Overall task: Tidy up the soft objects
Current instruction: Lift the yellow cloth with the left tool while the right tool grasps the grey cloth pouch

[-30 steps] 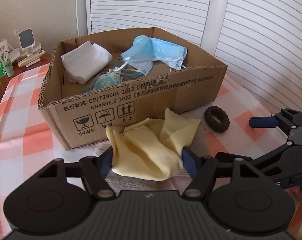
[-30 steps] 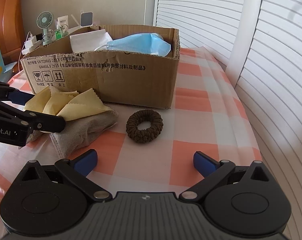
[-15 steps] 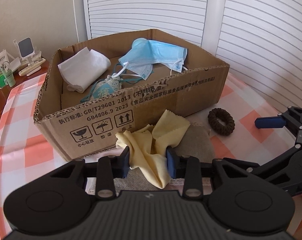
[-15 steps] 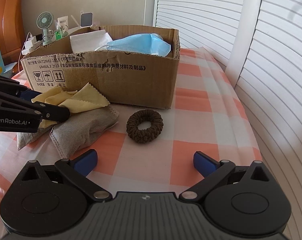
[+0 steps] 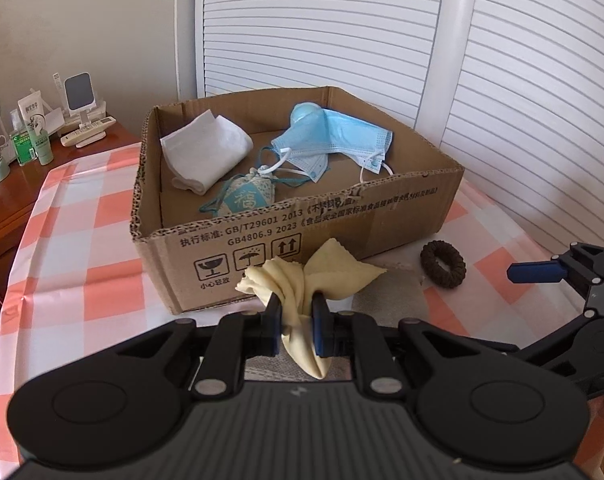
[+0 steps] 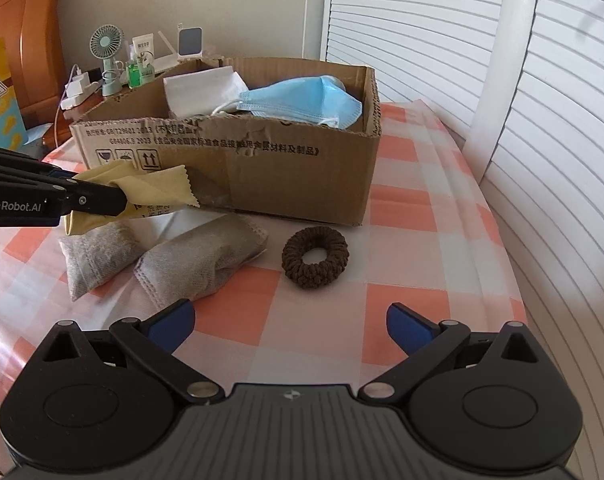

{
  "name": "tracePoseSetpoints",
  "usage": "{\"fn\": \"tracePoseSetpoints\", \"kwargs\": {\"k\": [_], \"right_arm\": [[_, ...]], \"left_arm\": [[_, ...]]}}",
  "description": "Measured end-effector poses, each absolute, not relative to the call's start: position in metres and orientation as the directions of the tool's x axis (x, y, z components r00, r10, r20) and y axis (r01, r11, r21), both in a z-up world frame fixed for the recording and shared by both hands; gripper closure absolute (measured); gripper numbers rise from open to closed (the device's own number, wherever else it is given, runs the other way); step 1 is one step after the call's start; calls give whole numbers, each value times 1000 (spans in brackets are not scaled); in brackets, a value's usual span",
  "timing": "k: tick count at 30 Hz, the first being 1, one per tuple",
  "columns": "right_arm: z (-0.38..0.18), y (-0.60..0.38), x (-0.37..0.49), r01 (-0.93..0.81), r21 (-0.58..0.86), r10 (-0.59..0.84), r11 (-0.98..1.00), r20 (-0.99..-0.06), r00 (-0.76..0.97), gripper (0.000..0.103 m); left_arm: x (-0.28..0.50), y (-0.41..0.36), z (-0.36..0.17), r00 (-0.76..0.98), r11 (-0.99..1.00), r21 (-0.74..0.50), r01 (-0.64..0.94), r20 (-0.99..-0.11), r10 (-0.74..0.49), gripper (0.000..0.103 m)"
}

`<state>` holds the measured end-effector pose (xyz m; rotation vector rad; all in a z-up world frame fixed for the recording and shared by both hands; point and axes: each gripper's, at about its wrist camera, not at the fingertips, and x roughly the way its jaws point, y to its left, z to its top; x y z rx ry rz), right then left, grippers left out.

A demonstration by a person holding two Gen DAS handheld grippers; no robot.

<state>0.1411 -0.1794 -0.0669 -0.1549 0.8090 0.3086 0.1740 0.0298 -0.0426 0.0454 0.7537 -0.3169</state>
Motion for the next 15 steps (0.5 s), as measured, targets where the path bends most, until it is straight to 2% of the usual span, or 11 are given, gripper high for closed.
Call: {"fn": "tracePoseSetpoints", "kwargs": {"k": [6,10,15], "right_arm": [[-69,-160,136,-452,97,367,887,-740,564,0],[-81,-137,135,-510,-14,317,860,-768,556,0],[-82,-134,146,-535,-11,341,845,-759,555,0]], "left_arm": [[166,42,-39,697,958,-79,274,-670,-254,90],[164,47,-39,696,959,-90,269,-671,-258,90],[166,50,-39,696,958,-98,269,-668,-264,90]]}}
